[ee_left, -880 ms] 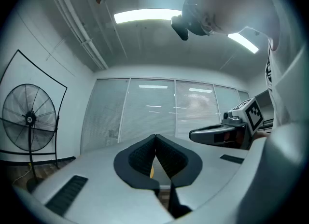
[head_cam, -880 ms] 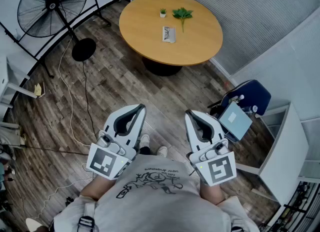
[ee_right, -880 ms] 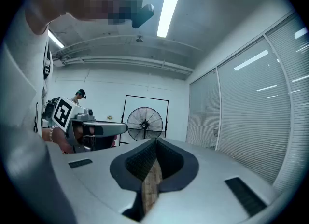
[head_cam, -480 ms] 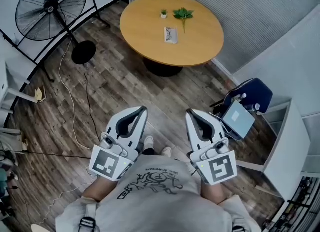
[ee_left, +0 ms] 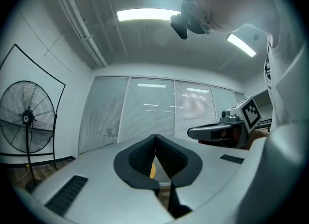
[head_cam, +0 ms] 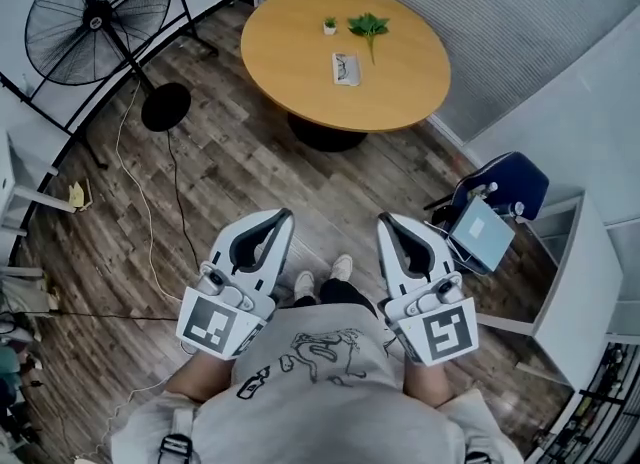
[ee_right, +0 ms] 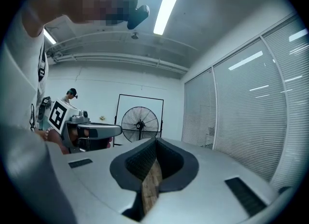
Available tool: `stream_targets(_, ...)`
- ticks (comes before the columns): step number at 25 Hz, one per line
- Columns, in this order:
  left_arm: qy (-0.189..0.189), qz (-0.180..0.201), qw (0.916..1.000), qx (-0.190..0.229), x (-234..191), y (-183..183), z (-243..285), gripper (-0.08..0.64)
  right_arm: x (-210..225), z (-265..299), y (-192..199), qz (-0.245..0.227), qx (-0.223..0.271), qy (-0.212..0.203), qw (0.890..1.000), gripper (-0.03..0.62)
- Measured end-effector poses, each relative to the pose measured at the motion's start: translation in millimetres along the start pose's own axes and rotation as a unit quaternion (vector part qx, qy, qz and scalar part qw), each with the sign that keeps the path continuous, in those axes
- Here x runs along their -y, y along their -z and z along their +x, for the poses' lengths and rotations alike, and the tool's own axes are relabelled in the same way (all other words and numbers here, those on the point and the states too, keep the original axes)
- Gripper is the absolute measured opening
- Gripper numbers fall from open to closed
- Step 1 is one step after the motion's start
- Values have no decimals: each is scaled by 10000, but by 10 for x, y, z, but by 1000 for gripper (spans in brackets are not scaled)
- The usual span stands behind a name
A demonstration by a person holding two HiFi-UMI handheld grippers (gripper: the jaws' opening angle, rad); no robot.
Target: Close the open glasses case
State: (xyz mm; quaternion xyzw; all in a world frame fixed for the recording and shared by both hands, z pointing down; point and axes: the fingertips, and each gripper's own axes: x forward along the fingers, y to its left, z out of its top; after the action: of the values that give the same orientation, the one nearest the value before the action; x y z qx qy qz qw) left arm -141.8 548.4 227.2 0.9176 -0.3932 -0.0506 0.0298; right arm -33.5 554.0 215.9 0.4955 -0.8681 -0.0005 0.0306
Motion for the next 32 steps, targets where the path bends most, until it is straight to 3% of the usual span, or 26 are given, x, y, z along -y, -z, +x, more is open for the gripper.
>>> stream_targets(14, 63, -21, 10000, 42, -217, 37, 301, 20, 188, 270, 48, -34, -27, 15, 10000, 9)
stream_targets(32, 3, 177, 9998, -44, -569, 69, 1189, 20, 958, 904, 100, 42, -36, -94, 9999, 9)
